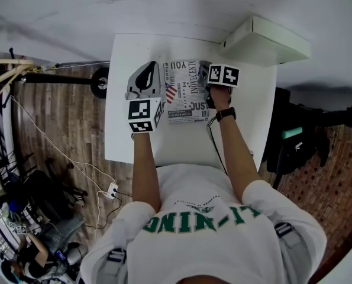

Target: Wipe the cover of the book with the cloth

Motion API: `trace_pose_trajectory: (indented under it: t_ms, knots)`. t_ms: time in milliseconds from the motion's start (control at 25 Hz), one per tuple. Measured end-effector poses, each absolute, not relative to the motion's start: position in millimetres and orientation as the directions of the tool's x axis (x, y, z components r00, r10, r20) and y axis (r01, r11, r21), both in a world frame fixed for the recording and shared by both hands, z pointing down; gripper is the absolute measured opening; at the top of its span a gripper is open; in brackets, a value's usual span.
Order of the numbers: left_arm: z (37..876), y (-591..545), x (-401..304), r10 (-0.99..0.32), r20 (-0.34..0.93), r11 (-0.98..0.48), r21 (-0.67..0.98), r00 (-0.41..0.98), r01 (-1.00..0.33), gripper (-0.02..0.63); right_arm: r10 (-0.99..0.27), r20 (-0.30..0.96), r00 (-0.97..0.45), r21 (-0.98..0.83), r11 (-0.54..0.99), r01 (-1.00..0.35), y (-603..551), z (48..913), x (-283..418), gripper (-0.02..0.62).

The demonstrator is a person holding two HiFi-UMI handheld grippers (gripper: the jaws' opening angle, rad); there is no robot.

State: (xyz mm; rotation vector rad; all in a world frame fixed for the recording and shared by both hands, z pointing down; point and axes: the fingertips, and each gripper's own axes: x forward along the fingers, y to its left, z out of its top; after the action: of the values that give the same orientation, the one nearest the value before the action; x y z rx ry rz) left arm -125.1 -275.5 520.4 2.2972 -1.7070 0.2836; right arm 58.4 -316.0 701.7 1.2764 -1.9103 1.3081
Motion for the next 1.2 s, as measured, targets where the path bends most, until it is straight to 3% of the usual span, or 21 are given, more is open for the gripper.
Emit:
trace_pose_trajectory:
  t_ms: [240, 480, 640, 1000, 1200]
  knots:
    - [515.0, -272.7, -145.5, -0.921, 0.303, -0.23, 0.086, 0.245, -0.969, 0.005, -0.282, 0.73, -0.623, -0.564, 0.265, -0.782, -287.2, 690.6, -49.0, 0.032]
    - [506.2, -270.3, -160.4, -0.931, 0.295, -0.197, 0.083, 0.213, -0.977, 0.005, -0.185, 0.737, -0.651, -0.572, 0.343, -0.745, -263.2, 705.8, -108.0, 0.034]
    - [505.7, -269.8, -156.1, -0.928, 0.297, -0.213, 0.077, 0.226, -0.974, 0.006, -0.211, 0.758, -0.617, -0.541, 0.324, -0.776, -270.3, 706.9, -85.5, 0.032]
    - [509.7, -272.2, -135.3, -0.916, 0.297, -0.255, 0.084, 0.268, -0.963, 0.005, -0.34, 0.798, -0.498, -0.461, 0.187, -0.867, -292.4, 703.2, 35.3, 0.032]
    - [508.5, -272.5, -134.7, -0.917, 0.29, -0.26, 0.084, 0.273, -0.962, 0.006, -0.375, 0.816, -0.44, -0.397, 0.189, -0.898, -296.9, 700.5, 52.2, 0.032]
